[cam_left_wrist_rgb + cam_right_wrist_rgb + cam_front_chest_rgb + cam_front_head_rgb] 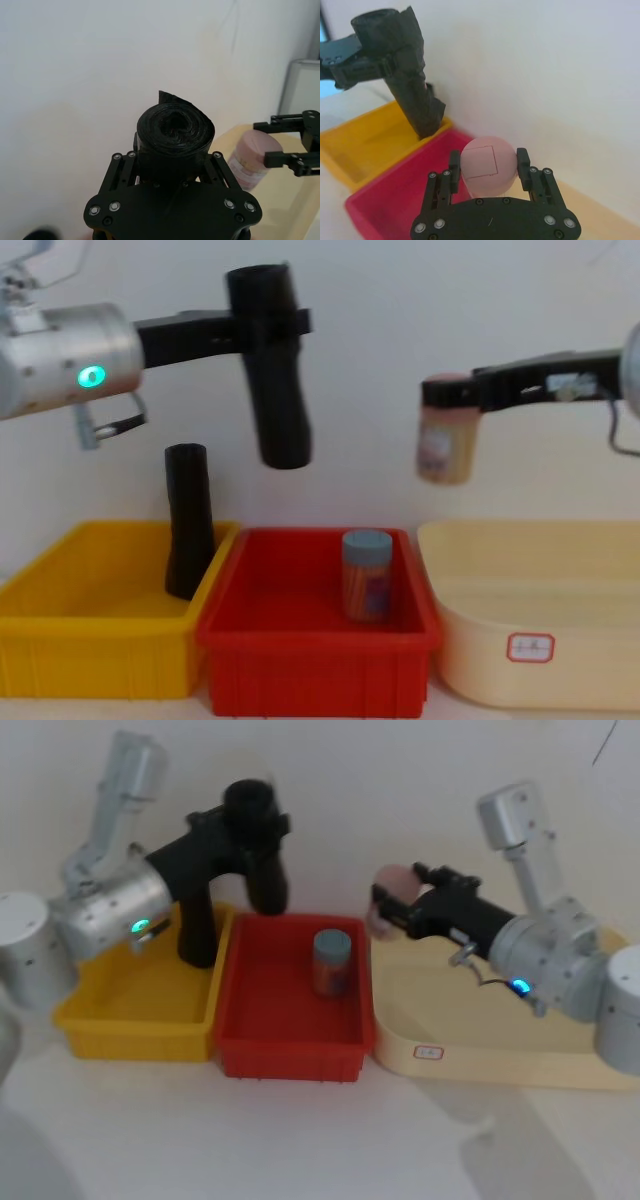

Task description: Pick up the garbage bag with the one hand and transfer it to the other hand.

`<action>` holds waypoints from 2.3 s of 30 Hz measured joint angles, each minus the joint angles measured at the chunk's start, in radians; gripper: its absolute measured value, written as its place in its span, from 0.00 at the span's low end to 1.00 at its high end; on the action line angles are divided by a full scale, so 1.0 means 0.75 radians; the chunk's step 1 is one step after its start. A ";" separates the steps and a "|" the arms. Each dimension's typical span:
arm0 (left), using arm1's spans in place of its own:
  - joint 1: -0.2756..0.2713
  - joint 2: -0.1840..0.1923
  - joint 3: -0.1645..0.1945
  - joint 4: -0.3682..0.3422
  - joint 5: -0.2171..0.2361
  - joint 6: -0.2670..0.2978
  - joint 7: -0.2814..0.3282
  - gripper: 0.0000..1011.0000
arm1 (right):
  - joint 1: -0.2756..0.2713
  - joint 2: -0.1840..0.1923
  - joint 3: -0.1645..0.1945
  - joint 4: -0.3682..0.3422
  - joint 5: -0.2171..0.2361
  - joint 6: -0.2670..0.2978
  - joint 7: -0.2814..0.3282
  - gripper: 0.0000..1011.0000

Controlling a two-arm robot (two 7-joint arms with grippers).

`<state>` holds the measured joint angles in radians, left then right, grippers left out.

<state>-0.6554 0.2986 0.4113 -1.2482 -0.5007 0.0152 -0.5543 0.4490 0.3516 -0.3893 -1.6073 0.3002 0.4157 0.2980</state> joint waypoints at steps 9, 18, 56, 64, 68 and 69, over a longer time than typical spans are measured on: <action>-0.173 -0.148 0.097 0.238 0.014 -0.052 -0.097 0.47 | -0.044 0.047 0.111 -0.087 -0.005 0.033 -0.069 0.65; -0.361 -0.324 0.180 0.588 0.019 -0.131 -0.273 0.47 | -0.093 0.080 0.208 -0.115 -0.006 0.104 -0.134 0.65; -0.743 -0.652 0.305 1.438 -0.063 -0.392 -0.646 0.47 | -0.185 0.060 0.272 0.014 0.021 0.206 -0.123 0.99; -0.754 -0.661 0.308 1.461 -0.065 -0.399 -0.656 0.47 | -0.217 0.079 0.269 -0.042 0.044 0.185 -0.063 0.99; -0.757 -0.663 0.309 1.468 -0.066 -0.401 -0.658 0.47 | -0.234 0.089 0.265 -0.072 0.065 0.171 -0.023 0.99; -0.757 -0.663 0.309 1.469 -0.066 -0.401 -0.659 0.47 | -0.237 0.091 0.265 -0.077 0.070 0.167 -0.012 0.99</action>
<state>-1.2235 -0.1990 0.6431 -0.1464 -0.5504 -0.2856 -1.0487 0.2714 0.4196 -0.1909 -1.6651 0.3529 0.5410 0.2887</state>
